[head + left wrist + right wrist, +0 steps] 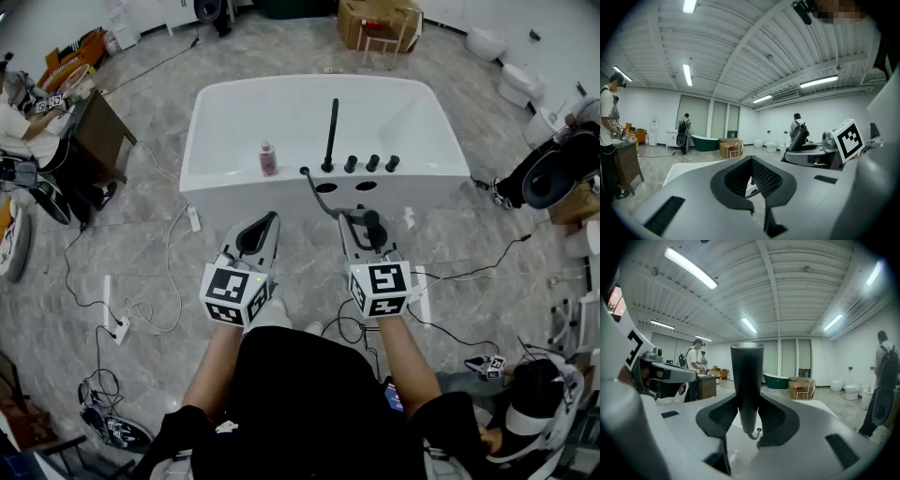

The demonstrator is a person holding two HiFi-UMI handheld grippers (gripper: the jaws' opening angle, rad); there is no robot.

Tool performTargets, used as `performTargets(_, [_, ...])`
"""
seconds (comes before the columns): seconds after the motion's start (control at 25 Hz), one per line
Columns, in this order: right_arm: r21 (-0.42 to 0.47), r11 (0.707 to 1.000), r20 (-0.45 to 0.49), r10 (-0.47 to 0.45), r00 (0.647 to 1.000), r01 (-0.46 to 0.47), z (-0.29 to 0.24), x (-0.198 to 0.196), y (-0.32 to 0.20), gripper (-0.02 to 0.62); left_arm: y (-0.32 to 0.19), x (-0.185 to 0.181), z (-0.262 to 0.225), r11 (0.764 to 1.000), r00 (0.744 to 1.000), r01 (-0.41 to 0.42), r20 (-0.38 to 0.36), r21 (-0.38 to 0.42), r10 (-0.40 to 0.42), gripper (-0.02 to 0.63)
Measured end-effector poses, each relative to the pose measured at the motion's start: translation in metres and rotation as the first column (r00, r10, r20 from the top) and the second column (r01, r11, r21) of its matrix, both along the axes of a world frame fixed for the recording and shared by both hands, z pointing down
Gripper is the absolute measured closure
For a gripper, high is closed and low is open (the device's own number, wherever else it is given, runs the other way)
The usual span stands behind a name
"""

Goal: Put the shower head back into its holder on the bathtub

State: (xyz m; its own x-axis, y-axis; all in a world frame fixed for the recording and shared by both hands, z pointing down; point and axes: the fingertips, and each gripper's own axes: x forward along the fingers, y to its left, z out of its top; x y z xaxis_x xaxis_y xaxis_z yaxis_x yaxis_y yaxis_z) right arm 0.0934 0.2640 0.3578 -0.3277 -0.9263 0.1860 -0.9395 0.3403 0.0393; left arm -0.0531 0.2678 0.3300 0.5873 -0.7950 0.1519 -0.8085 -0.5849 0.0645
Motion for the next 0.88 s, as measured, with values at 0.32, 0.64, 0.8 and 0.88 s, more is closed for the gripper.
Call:
performTargets(0.32, [-0.008, 1.000, 0.040, -0.011, 0.999, 0.012, 0.001, 0.009, 0.001, 0.451, 0.002, 0.008, 0.000, 1.000, 1.000, 0.015, 0.021, 0.005, -0.015, 0.592])
performTargets(0.64, [0.000, 1.000, 0.043, -0.023, 0.999, 0.023, 0.000, 0.006, -0.011, 0.451, -0.005, 0.000, 0.002, 0.999, 0.999, 0.041, 0.029, 0.001, -0.041, 0.592])
performTargets(0.8, [0.002, 1.000, 0.050, -0.027, 0.998, 0.027, 0.000, 0.001, -0.023, 0.451, -0.015, -0.004, 0.005, 0.999, 0.999, 0.043, 0.029, -0.002, -0.043, 0.592])
performTargets(0.88, [-0.001, 1.000, 0.050, -0.030, 0.998, 0.030, 0.002, -0.001, -0.033, 0.451, -0.025, -0.005, 0.008, 0.999, 0.999, 0.045, 0.029, -0.007, -0.045, 0.592])
